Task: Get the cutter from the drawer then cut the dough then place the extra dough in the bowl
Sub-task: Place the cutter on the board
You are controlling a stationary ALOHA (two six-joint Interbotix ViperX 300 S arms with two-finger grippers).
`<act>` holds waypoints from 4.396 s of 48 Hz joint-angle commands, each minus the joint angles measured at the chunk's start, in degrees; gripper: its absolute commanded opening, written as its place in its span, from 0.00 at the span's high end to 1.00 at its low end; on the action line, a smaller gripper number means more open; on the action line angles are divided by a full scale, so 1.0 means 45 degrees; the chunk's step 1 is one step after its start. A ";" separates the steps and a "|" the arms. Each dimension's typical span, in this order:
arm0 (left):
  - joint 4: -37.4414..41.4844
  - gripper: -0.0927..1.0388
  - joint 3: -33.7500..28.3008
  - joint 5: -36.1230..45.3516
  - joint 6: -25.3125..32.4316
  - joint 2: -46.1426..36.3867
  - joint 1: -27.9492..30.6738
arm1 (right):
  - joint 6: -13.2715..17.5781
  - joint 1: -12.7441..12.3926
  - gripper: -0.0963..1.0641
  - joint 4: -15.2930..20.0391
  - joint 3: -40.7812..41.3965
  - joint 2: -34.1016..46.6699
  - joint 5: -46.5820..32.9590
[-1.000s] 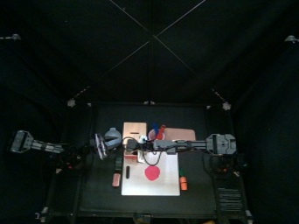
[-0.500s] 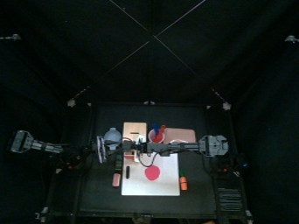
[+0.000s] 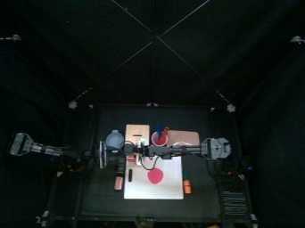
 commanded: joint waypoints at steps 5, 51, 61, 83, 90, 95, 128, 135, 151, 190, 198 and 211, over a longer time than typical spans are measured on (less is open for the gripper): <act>-0.0137 0.23 0.0176 0.0156 -0.0039 -0.0488 -0.0020 | -0.0020 -0.0098 0.29 0.0117 -0.0156 -0.0195 -0.0117; -0.0254 0.23 0.0371 0.0547 -0.0098 -0.0937 -0.0098 | 0.0156 -0.0313 0.29 -0.0469 -0.0293 0.0410 -0.0020; -0.0332 0.24 0.0371 0.0547 -0.0098 -0.0937 -0.0098 | 0.0156 -0.0313 0.34 -0.0410 -0.0293 0.0430 -0.0020; -0.0527 0.23 0.0430 0.0566 -0.0078 -0.0937 -0.0078 | 0.0156 -0.0254 0.52 -0.0234 -0.0625 0.0449 0.0137; -0.0527 0.23 0.0430 0.0547 -0.0078 -0.0957 -0.0098 | 0.0156 -0.0215 0.52 -0.0215 -0.1016 0.0449 0.0566; -0.0547 0.24 0.0430 0.0547 -0.0078 -0.0957 -0.0098 | 0.0156 -0.0156 0.52 -0.0215 -0.1367 0.0449 0.1016; -0.0781 0.24 0.0488 0.0566 -0.0078 -0.0937 -0.0020 | 0.0176 0.0156 0.53 -0.0176 -0.2559 0.0176 0.2324; -0.0801 0.23 0.0488 0.0566 -0.0078 -0.0937 0.0000 | 0.0195 0.0156 0.53 -0.0215 -0.2793 0.0078 0.2520; -0.0801 0.23 0.0508 0.0566 -0.0078 -0.0937 0.0000 | 0.0215 0.0254 0.53 -0.0215 -0.3066 -0.0371 0.2891; -0.1191 0.23 0.0527 0.0566 -0.0078 -0.0937 0.0000 | 0.2832 0.1465 0.53 -0.1074 0.1035 -0.3984 0.3809; -0.1211 0.23 0.0430 0.0547 -0.0078 -0.0937 0.0078 | 0.4824 0.2246 0.53 -0.1621 0.3555 -0.5488 0.2715; -0.1250 0.23 0.0020 0.0547 -0.0039 -0.0937 0.0469 | 0.6934 0.3379 0.53 -0.1680 0.6934 -0.6914 0.1680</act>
